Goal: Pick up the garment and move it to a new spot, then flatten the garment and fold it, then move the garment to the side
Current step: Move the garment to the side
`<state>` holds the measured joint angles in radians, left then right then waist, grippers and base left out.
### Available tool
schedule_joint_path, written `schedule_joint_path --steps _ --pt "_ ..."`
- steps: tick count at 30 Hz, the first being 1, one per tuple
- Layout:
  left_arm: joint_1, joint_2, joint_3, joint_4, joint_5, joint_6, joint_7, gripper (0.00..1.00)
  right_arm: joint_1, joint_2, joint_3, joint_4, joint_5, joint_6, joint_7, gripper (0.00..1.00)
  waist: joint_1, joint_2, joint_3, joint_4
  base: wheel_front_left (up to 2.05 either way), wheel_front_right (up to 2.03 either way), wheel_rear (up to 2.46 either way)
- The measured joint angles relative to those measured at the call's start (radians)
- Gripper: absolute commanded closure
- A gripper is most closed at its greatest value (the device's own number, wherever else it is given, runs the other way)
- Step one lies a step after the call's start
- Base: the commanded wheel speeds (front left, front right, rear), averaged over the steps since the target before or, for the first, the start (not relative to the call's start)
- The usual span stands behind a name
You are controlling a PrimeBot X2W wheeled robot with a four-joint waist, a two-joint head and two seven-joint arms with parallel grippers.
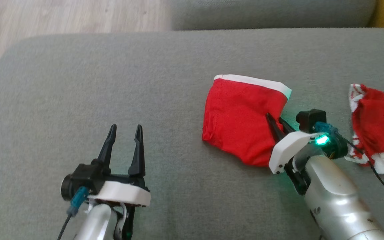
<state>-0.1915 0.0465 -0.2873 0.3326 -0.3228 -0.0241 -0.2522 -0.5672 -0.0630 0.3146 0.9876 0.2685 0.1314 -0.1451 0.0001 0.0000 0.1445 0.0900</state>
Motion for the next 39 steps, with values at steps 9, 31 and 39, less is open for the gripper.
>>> schedule_joint_path --steps 9,31,39 --pt "0.040 0.000 0.003 -0.001 0.007 0.007 0.000 0.00 0.014 -0.184 0.133 -0.174 0.059 0.000 0.198 1.00 -0.0001 0.0000 -0.060 -0.051 0.00 0.00 0.00" --pt "0.003 0.000 0.000 -0.016 0.007 -0.004 0.000 0.00 0.066 -0.855 0.230 -0.500 0.185 0.000 0.578 1.00 0.0001 0.0000 0.067 -0.050 0.00 0.00 0.00" --pt "-0.021 0.000 0.004 -0.016 0.016 -0.016 0.000 0.00 0.065 -0.854 0.136 -0.395 0.089 0.000 0.555 1.00 0.0001 0.0000 0.123 -0.028 0.00 0.00 0.00"
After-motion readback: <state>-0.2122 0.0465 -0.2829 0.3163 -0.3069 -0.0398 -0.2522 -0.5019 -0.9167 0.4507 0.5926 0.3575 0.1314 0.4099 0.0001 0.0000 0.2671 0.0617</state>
